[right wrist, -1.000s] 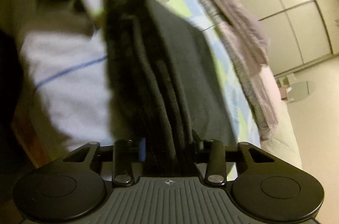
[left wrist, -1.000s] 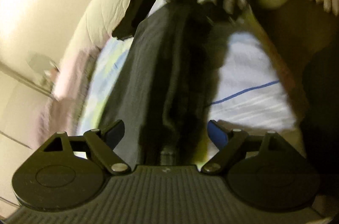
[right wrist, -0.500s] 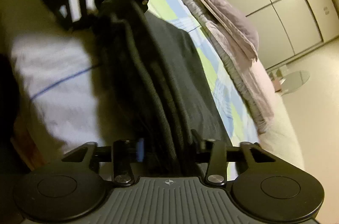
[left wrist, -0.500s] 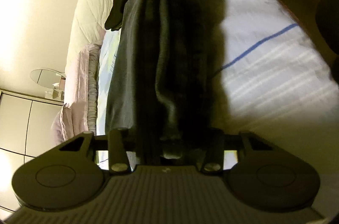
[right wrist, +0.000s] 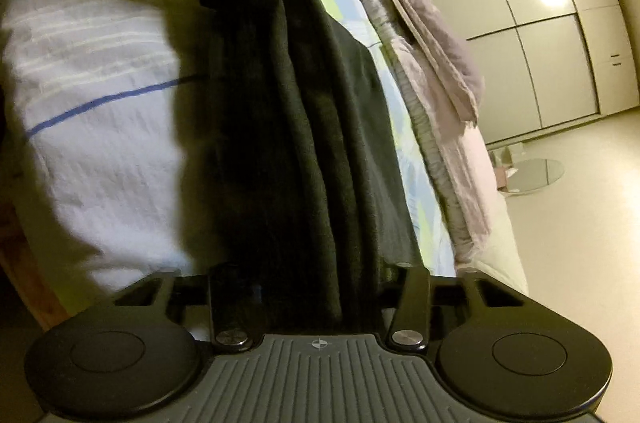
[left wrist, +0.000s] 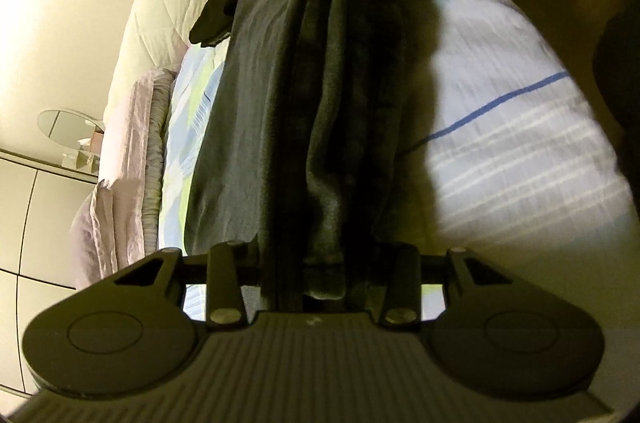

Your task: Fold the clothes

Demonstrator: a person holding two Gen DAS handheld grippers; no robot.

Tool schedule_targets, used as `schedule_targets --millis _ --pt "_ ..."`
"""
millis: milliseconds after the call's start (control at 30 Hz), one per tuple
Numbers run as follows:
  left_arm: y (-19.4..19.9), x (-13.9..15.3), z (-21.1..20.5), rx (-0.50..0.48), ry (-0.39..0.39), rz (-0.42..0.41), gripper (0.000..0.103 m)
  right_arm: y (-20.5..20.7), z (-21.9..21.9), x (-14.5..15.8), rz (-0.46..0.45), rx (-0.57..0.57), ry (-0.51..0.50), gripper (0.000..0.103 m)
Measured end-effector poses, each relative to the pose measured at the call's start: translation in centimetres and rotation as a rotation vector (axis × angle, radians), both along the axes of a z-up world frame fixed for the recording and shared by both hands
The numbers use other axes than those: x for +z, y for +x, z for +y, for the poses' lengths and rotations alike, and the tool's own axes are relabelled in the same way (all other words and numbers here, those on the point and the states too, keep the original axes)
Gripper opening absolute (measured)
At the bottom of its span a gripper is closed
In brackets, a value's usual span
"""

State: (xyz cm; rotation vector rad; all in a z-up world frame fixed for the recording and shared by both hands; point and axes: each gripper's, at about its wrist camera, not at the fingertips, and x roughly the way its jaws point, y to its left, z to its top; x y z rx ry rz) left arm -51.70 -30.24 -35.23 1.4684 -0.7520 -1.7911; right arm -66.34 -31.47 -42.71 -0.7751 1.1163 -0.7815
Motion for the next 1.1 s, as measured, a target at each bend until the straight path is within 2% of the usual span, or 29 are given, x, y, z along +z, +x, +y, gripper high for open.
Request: schedule_targets --millis 167,367,533,700,867,1100 --pt "-0.4 -0.1 0.0 -0.018 -0.008 -0.047 0.036 -0.2 0.2 0.9 -0.032 -0.01 0.008 0.039" --pt "-0.2 0.0 -0.1 -0.049 -0.007 -0.089 0.028 -0.9 -0.2 1.5 -0.091 0.056 0.021 0.037" --pt "-0.6 2.4 -1.1 -0.048 0.057 -0.096 0.026 -1.5 -0.1 3.0 -0.13 0.066 0.093 0.035" --pt "-0.9 7.8 -1.5 -0.045 0.156 -0.068 0.026 -1.1 -1.1 8.4 -0.1 0.039 0.217 0.034" --pt "-1.3 15.2 -1.7 -0.057 0.262 -0.037 0.026 -1.4 -0.4 15.5 -0.047 0.024 0.303 0.033" --pt "-1.9 23.3 -1.7 -0.093 0.395 -0.022 0.025 -2.3 1.6 24.1 0.006 -0.026 0.46 0.033"
